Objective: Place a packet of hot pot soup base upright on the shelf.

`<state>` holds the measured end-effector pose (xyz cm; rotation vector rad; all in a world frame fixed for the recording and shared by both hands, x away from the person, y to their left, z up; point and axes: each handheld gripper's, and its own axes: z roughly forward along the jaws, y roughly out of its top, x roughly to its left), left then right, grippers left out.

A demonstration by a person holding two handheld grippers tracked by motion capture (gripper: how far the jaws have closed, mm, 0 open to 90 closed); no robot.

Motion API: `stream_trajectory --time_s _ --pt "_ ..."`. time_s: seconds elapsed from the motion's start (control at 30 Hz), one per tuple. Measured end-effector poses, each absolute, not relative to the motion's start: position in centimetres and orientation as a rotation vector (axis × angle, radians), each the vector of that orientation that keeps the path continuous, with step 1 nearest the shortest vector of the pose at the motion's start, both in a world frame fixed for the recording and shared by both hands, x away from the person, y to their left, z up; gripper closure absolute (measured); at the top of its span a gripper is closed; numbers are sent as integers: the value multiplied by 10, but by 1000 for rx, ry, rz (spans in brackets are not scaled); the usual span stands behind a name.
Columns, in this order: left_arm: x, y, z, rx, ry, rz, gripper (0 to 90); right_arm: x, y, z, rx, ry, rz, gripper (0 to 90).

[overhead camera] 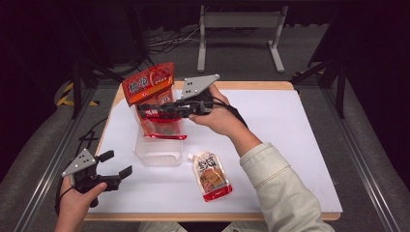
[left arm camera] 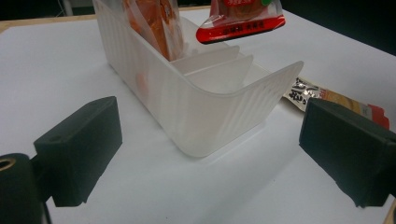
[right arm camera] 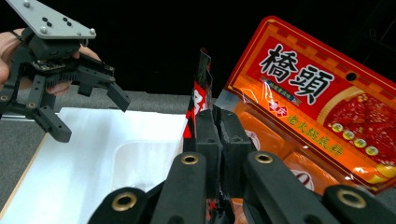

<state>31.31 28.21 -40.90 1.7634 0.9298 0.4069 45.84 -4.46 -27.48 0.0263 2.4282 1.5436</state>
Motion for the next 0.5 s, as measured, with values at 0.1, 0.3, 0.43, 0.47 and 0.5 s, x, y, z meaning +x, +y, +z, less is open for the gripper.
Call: stream_trajectory --time_s 0.1,0.3,0.43,0.47,0.5 --pt "313 282 -409 1769 926 404 67 459 -40 -277 20 2432 1535 888" --pt "313 281 -409 1771 926 405 67 460 -34 -282 12 2426 1540 885" --pt "313 281 -409 1765 927 401 67 461 -30 -285 0 2427 1522 885" --pt "313 281 -409 1764 926 403 68 461 -29 -286 -1 2427 1520 885" --pt "313 281 -409 1764 925 403 67 461 -28 -287 0 2426 1517 885"
